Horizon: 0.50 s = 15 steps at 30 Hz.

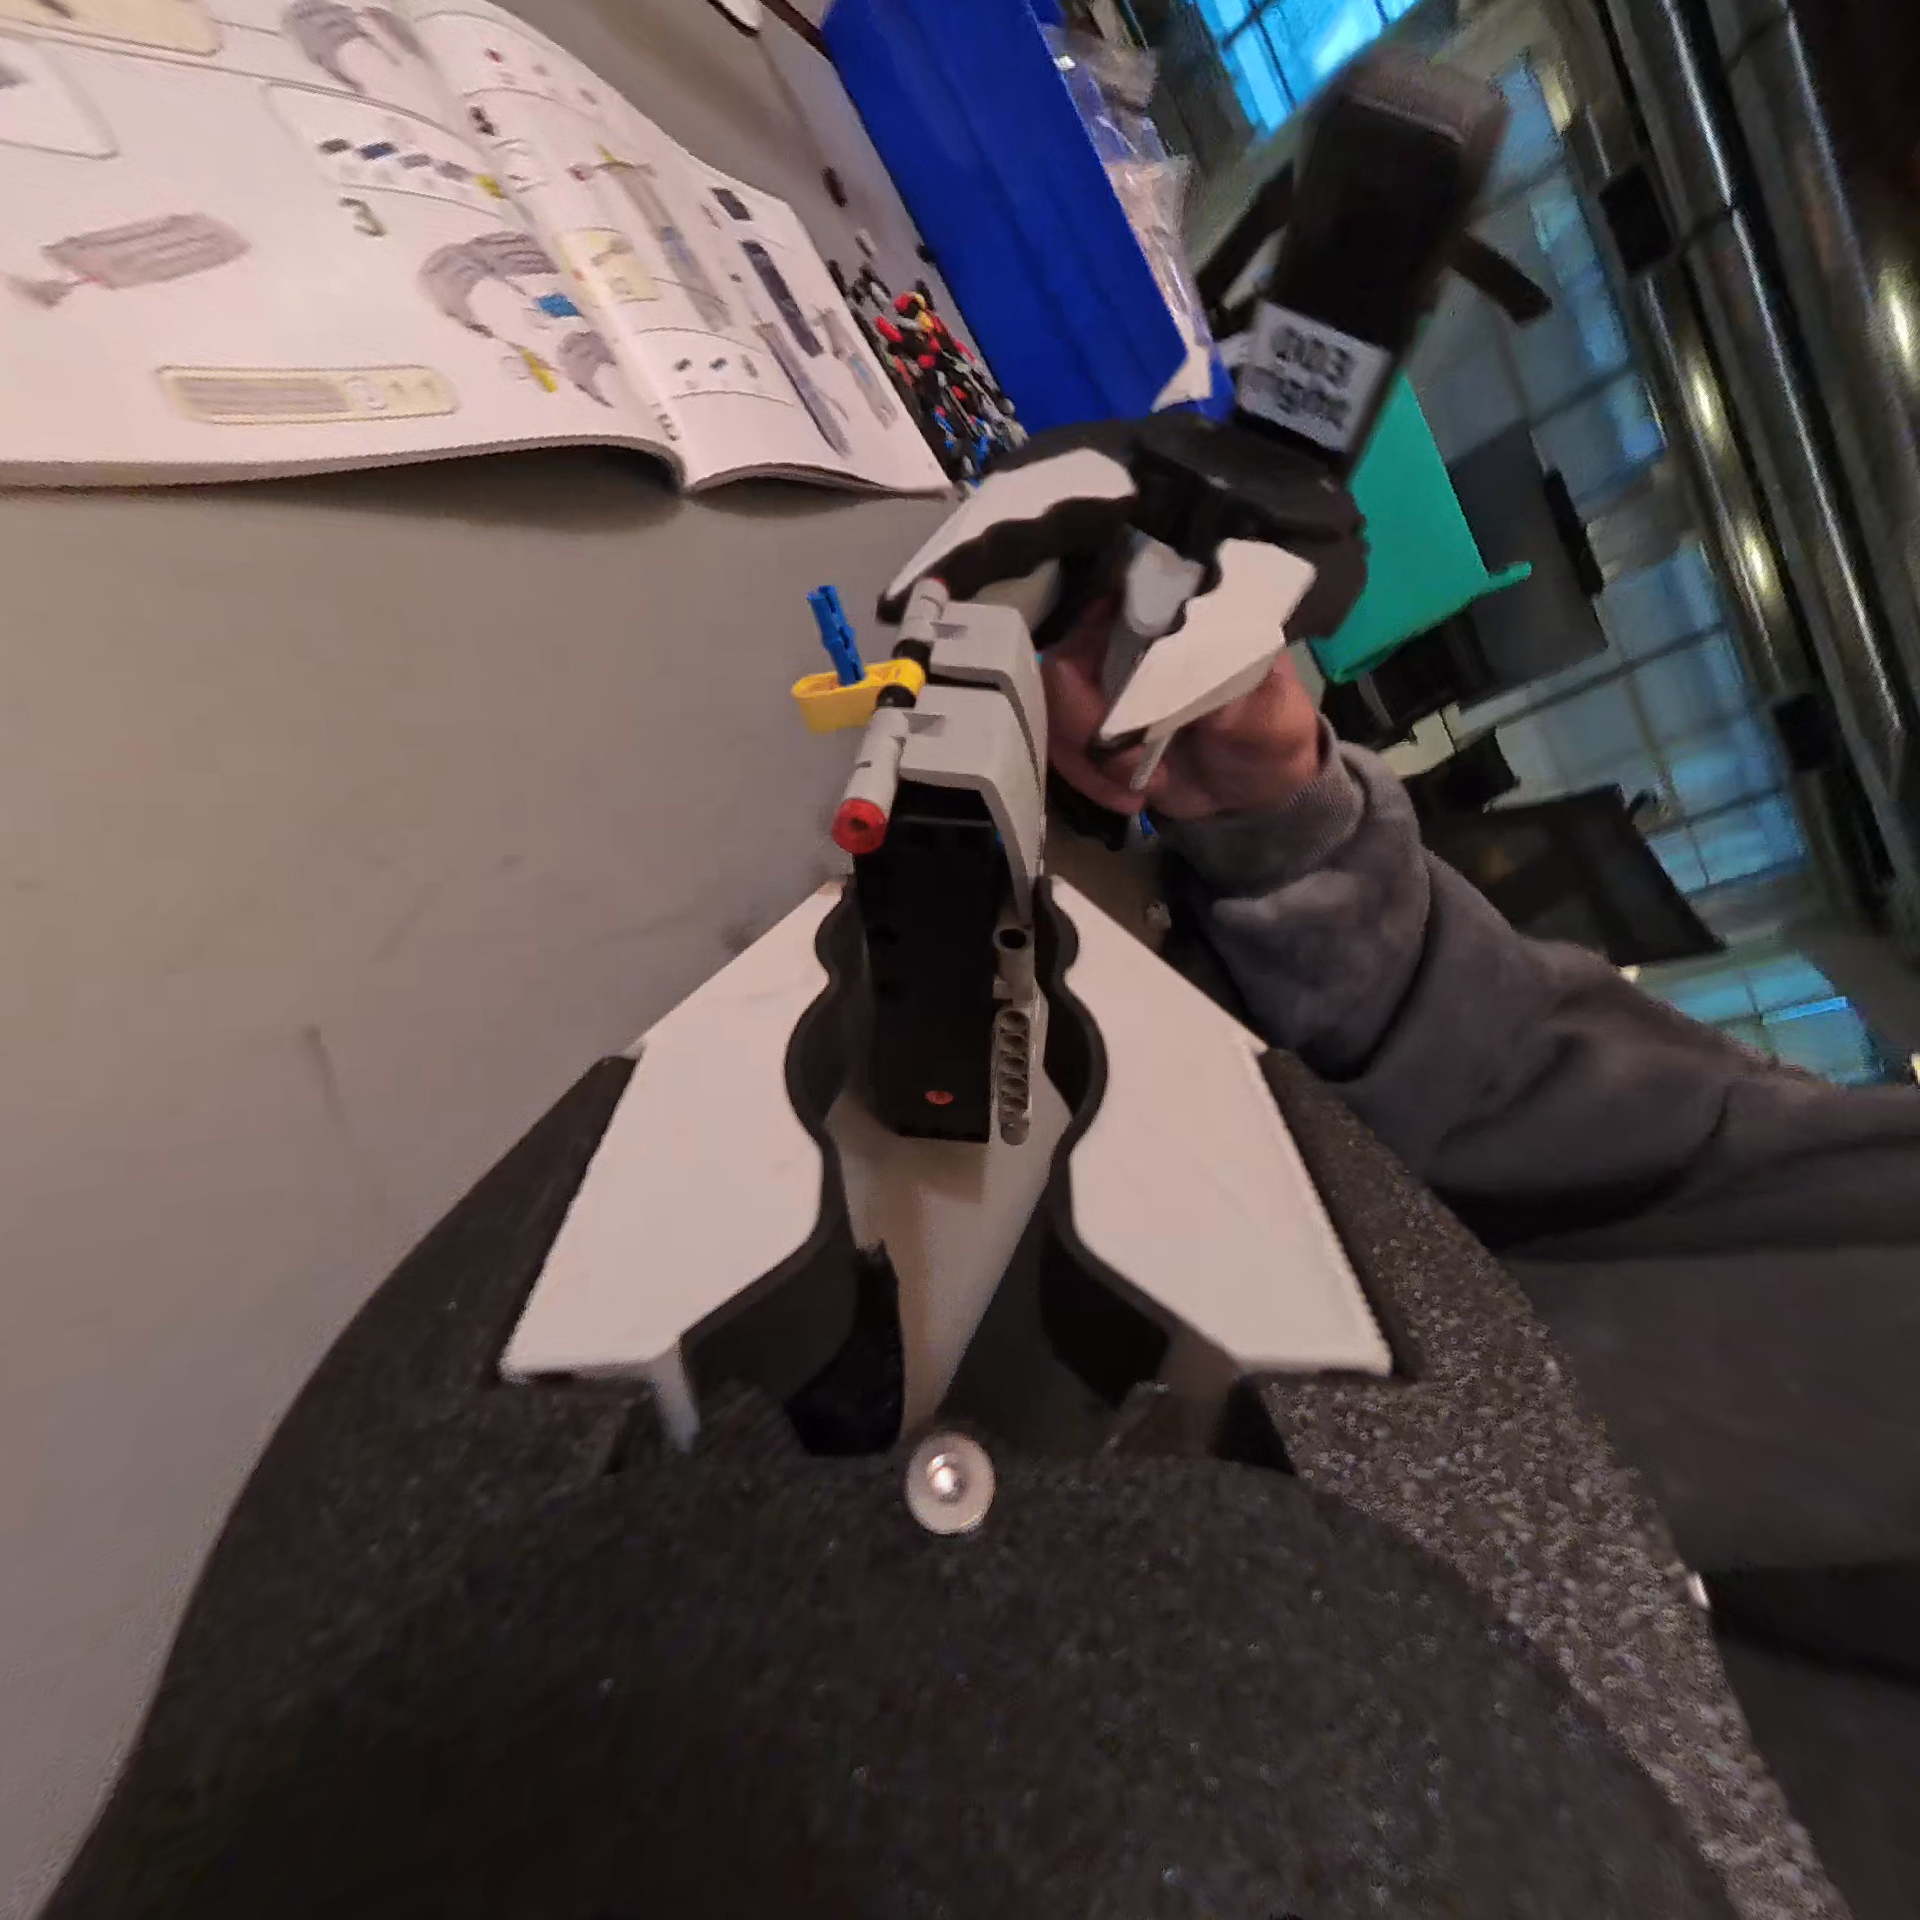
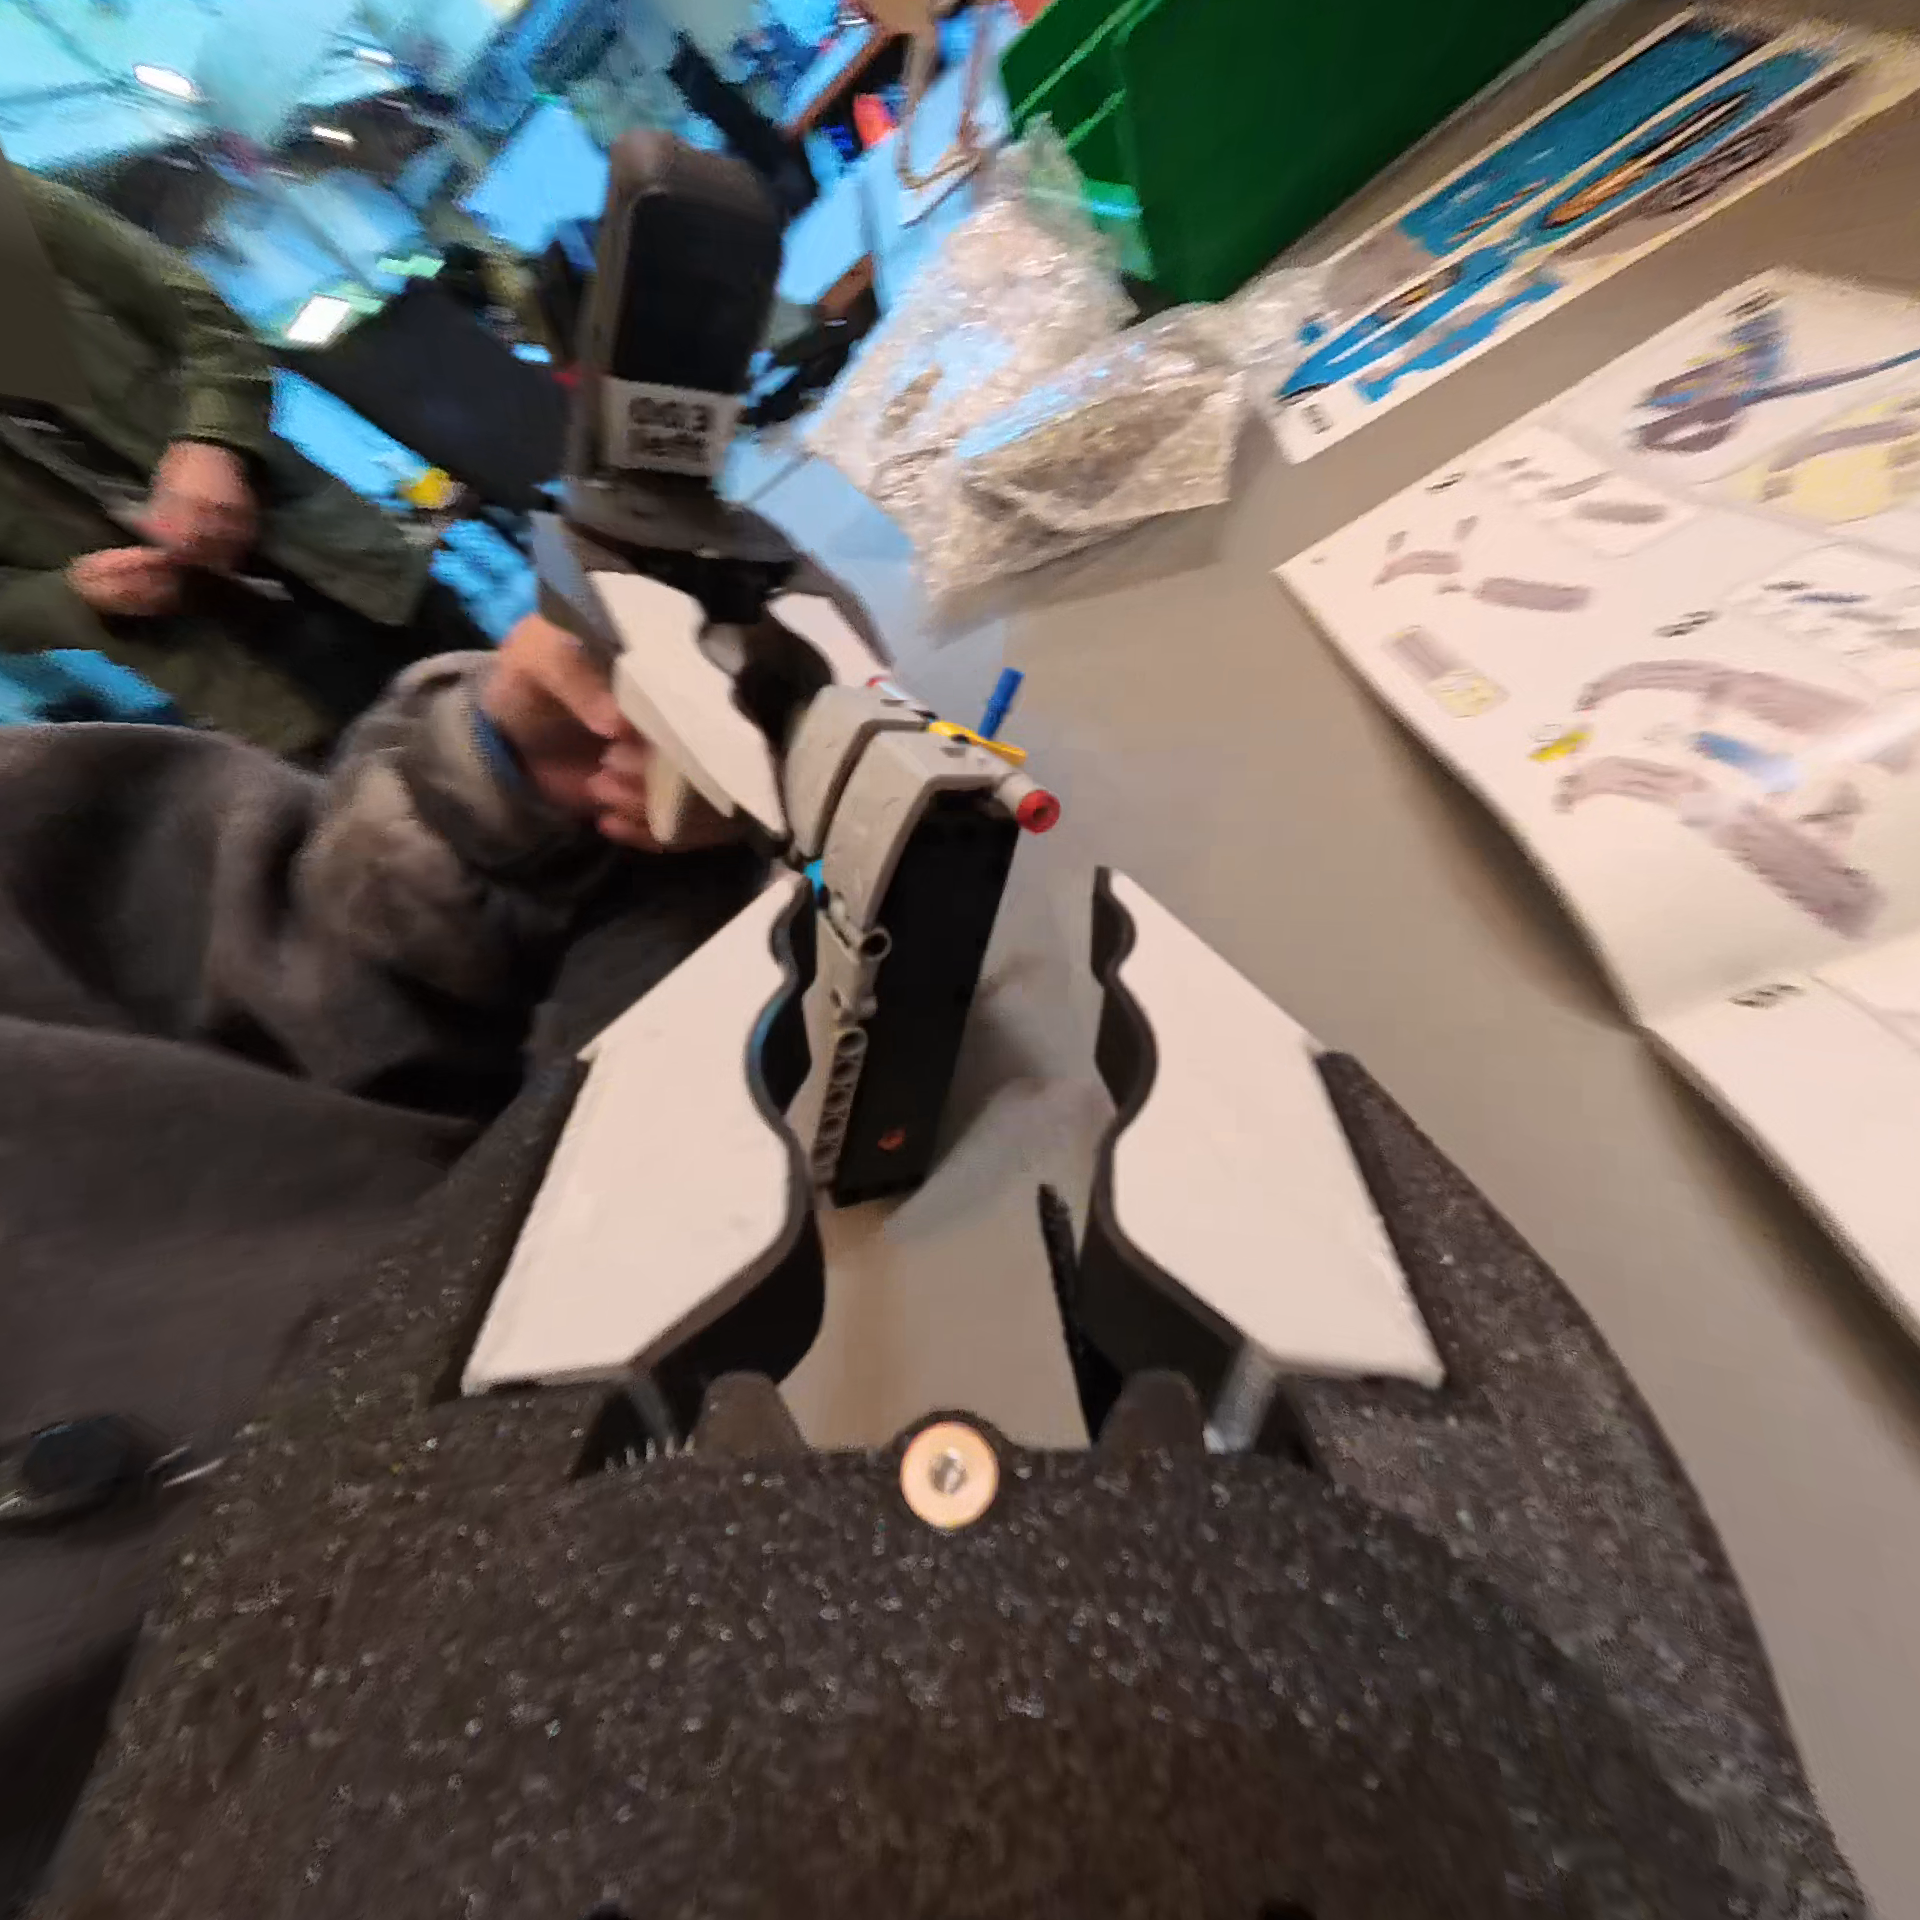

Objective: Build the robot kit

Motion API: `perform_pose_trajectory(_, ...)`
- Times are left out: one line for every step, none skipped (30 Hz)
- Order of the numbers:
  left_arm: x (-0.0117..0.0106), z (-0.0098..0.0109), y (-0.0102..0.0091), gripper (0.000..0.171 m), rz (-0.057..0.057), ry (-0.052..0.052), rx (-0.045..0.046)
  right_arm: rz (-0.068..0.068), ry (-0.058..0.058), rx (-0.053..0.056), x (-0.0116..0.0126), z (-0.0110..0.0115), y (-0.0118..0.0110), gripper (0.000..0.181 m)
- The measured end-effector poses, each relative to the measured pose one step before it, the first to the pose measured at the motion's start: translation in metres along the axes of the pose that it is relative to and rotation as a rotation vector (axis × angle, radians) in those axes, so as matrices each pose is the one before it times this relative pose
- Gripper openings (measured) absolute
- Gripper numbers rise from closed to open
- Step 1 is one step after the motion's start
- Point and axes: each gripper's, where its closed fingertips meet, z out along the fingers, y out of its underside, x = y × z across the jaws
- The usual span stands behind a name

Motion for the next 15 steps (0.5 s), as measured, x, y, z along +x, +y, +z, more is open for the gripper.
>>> perform_pose_trajectory(-0.00214,-0.00125,-0.00152,0.031,-0.0219,-0.0201,0.01804,-0.0329,0.0843,-0.0005,0.00355,-0.0023,-0.00026,0.056)
perform_pose_trajectory(-0.00261,-0.00117,-0.00178,0.031,-0.0341,-0.0233,0.02102,-0.0406,0.0708,-0.0233,-0.00349,0.00051,0.00357,0.063)
perform_pose_trajectory(-0.00232,-0.00053,-0.00106,0.031,-0.0309,-0.0185,0.01751,-0.0594,0.0551,-0.0333,-0.01011,0.00336,0.00554,0.071)
perform_pose_trajectory(-0.00127,-0.00002,-0.00086,0.031,-0.0206,-0.0105,0.01861,-0.0625,0.0721,-0.0174,-0.00982,0.00514,0.00371,0.079)
perform_pose_trajectory(-0.00127,0.00019,-0.00056,0.031,-0.0188,-0.0093,0.01581,-0.0518,0.0874,-0.0009,-0.00743,0.0056,0.00173,0.083)
perform_pose_trajectory(-0.00057,0.00025,-0.00053,0.031,-0.0213,-0.0067,0.01372,-0.029,0.0949,-0.0003,-0.00331,0.00548,0.00091,0.082)
perform_pose_trajectory(-0.00022,0.00033,-0.00054,0.031,-0.0105,-0.0083,0.01122,-0.0007,0.0974,-0.0158,0.00182,0.00529,0.00235,0.078)
perform_pose_trajectory(0.00014,0.00024,0.00004,0.031,-0.0052,-0.0091,0.00779,0.0036,0.0699,-0.0181,0.00182,0.00528,0.00134,0.075)
perform_pose_trajectory(-0.00005,0.00015,-0.00007,0.031,-0.0107,-0.0108,0.00986,-0.0069,0.0361,-0.0144,0.00059,0.00472,0.00067,0.077)
perform_pose_trajectory(-0.00015,-0.0002,0.00004,0.031,-0.0124,-0.0098,0.01176,0.0,0.0332,-0.0171,0.00279,0.00313,0.00067,0.08)
perform_pose_trajectory(-0.00039,-0.00057,0.00043,0.031,-0.0089,-0.0084,0.00916,0.0047,0.0162,-0.0057,0.00151,0.00111,-0.00054,0.082)
perform_pose_trajectory(0.00028,-0.00054,0.00134,0.031,-0.0051,-0.0016,0.00142,0.0057,-0.0062,-0.0043,-0.00139,-0.00039,-0.00008,0.076)
perform_pose_trajectory(0.00053,0.00019,0.00227,0.031,-0.0021,0.0003,-0.00574,-0.0061,-0.0112,-0.0081,-0.00259,-0.00108,0.00085,0.067)
perform_pose_trajectory(0.00053,0.00015,0.00193,0.031,-0.0042,0.0022,-0.00477,-0.0191,0.0131,-0.0127,0.0005,-0.00133,0.00151,0.066)
perform_pose_trajectory(0.00083,0.00035,0.00226,0.032,-0.0051,0.0031,-0.00759,-0.0235,0.0065,-0.0163,-0.00016,-0.00171,0.00166,0.065)
